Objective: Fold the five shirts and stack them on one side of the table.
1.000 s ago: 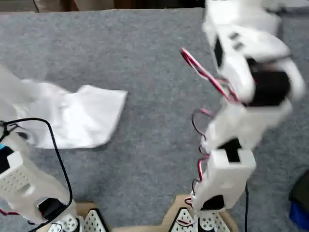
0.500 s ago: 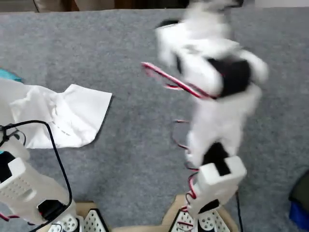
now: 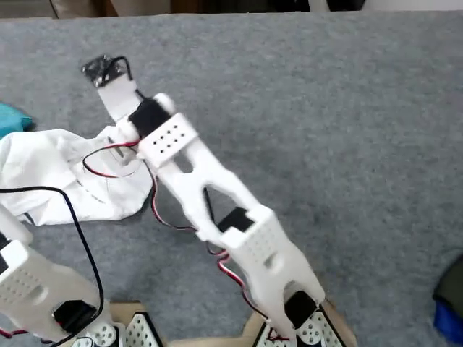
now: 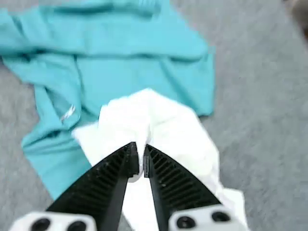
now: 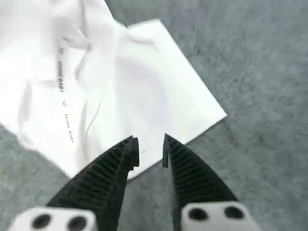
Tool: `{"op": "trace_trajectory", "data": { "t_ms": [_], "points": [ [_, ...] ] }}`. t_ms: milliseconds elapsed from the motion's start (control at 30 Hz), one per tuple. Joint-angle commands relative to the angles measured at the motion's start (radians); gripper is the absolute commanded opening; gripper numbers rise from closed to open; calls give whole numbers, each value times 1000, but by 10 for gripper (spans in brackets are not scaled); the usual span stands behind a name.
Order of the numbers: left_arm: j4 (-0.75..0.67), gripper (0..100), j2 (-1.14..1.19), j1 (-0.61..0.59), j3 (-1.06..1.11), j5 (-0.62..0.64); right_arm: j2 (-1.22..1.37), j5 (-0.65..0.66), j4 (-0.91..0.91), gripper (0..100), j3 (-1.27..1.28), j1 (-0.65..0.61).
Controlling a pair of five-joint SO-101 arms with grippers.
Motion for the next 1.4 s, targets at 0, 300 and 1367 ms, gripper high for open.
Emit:
{"op": "trace_trajectory", "data": {
  "t_ms": [0, 300, 1367],
  "points": [
    [5, 19, -35, 12, 133, -3, 105, -75, -63, 131, -67, -5],
    [-25, 19, -36, 58, 341, -37, 401, -176, -58, 156, -343, -4],
    [-84, 19, -44, 658, 608, -235, 47, -26, 324, 5, -326, 507]
  ]
}}
